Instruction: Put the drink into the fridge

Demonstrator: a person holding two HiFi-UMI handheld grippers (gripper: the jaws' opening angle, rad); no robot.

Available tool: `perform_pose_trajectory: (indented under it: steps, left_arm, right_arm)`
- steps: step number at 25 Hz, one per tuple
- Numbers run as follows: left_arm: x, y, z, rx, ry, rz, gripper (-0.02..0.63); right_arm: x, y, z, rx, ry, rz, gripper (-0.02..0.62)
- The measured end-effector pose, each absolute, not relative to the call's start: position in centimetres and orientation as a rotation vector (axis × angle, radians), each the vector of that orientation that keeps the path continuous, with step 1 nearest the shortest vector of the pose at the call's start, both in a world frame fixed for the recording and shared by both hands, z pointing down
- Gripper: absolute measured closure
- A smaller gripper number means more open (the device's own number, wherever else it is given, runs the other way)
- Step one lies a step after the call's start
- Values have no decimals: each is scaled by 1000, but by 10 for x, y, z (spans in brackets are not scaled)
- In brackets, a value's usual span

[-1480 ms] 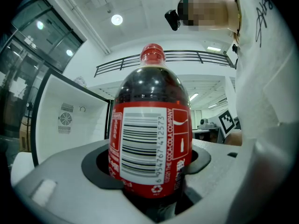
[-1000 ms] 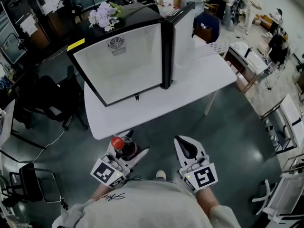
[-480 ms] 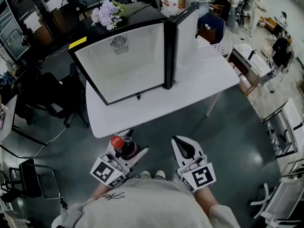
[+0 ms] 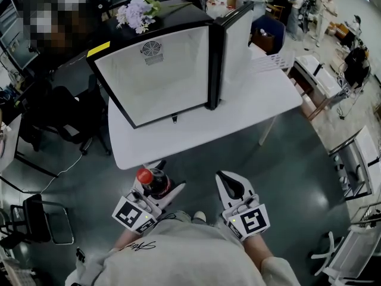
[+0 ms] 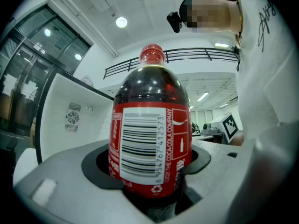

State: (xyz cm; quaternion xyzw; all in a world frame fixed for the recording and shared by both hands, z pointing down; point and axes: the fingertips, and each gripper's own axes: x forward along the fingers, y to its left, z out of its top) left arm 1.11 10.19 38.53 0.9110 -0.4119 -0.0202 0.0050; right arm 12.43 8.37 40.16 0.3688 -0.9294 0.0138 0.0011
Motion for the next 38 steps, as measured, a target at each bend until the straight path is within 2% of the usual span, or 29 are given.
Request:
perform_pose_trajectory:
  steps: [15,38]
  left_arm:
    - [-2,101,392,2821,-1329,-28,284]
    - [-15,7,379,2890,-1217,-51,284]
  right_arm:
    - [115,78,408,1131,-2933,85,584]
    - [95,-8,395,1208,-2908,52,584]
